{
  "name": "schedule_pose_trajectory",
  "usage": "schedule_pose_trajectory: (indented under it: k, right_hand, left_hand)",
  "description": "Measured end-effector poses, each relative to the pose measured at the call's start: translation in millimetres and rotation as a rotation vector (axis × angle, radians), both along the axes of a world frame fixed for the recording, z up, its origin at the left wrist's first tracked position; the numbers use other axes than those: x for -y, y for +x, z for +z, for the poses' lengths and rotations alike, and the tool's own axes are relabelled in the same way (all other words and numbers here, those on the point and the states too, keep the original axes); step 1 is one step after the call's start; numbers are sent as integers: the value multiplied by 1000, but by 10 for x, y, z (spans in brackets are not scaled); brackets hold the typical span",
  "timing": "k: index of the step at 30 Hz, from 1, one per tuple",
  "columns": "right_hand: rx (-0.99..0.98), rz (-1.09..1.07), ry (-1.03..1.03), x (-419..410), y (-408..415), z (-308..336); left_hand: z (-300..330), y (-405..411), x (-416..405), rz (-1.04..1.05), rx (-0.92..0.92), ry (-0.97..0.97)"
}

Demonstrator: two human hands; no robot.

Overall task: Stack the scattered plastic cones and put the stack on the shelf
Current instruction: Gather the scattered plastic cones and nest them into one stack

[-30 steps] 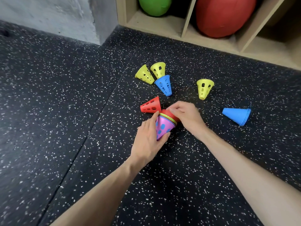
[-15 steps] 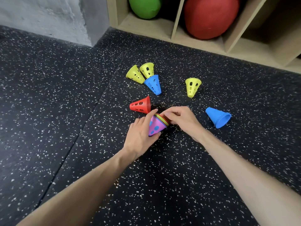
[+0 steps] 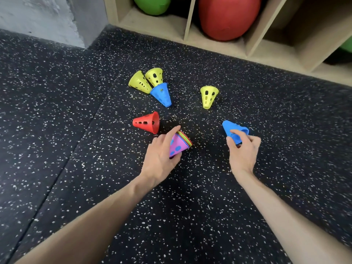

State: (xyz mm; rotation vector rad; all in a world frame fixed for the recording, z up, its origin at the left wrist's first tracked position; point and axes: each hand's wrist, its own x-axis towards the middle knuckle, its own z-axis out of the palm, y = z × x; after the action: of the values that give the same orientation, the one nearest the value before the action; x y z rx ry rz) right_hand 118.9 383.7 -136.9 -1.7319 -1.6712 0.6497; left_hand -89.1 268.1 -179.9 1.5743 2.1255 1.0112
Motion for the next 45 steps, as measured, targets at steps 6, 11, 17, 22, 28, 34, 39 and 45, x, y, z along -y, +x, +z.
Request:
schedule_pose_trajectory:
  k: [6,11,17,22,28,34,39,45]
  right_hand:
    - [-37,-18,-48,-171,4,29]
    - [-89,-178,12,-188,-95,-48]
    - [-160,-170,67,-36,-328,-34]
    - [-177,156,-36,67,-557,11]
    - [-190,485,-133,247,-734,142]
    - [-221,485,-138,577,-740,261]
    - [-339,417,-138,1005,-623,427]
    - [-413,396,-87,1434,-337,1228]
  left_hand:
    - [-57,-16,-18,11,-16,11]
    - [-54,0,-26,16,-63,8]
    - [-36,-6,-18,20,-22,-10]
    - [-50,-19,-27,24,34,7]
    - [-19,-28,17,8,107,-17]
    - [146,-91,172,-2,196,4]
    - [471,-153,414,-92,167,1]
    - [1230,-7,939,-126,247,118]
